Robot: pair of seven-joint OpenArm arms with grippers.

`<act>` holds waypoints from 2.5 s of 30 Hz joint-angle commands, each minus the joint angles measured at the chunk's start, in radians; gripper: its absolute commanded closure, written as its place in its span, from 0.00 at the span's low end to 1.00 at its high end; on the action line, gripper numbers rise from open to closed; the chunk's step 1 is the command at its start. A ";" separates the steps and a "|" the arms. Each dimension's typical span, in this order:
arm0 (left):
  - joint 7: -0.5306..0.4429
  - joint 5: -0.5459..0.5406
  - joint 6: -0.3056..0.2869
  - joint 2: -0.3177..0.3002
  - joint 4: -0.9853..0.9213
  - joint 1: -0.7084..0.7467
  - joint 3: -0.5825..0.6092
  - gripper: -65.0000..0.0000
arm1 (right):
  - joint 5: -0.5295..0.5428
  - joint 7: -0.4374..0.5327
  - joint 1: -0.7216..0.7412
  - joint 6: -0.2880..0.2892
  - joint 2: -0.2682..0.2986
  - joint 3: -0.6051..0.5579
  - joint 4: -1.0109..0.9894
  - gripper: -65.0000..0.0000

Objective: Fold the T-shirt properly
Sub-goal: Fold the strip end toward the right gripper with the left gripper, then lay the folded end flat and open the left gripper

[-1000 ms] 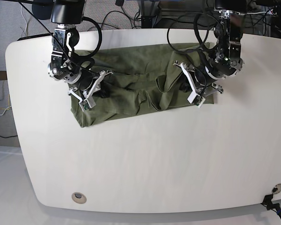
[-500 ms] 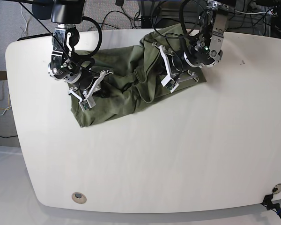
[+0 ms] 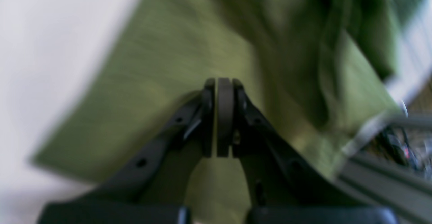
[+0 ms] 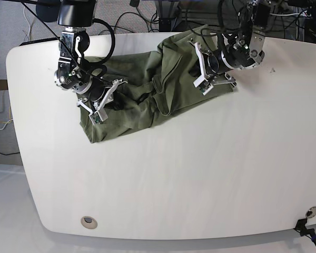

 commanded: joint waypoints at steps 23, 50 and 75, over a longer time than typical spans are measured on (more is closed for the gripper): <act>-0.021 -0.010 -0.027 -0.099 -0.275 -0.242 -0.120 1.00 | -0.071 -0.106 -0.015 -0.006 0.006 0.001 -0.010 1.00; 0.066 -0.008 -0.027 0.059 -0.120 -0.130 -0.106 1.00 | -0.071 -0.106 -0.015 -0.006 0.006 -0.001 -0.010 1.00; 0.012 -0.010 -0.025 0.108 0.047 -0.127 0.000 1.00 | -0.071 -0.106 -0.014 -0.002 0.006 -0.004 -0.010 1.00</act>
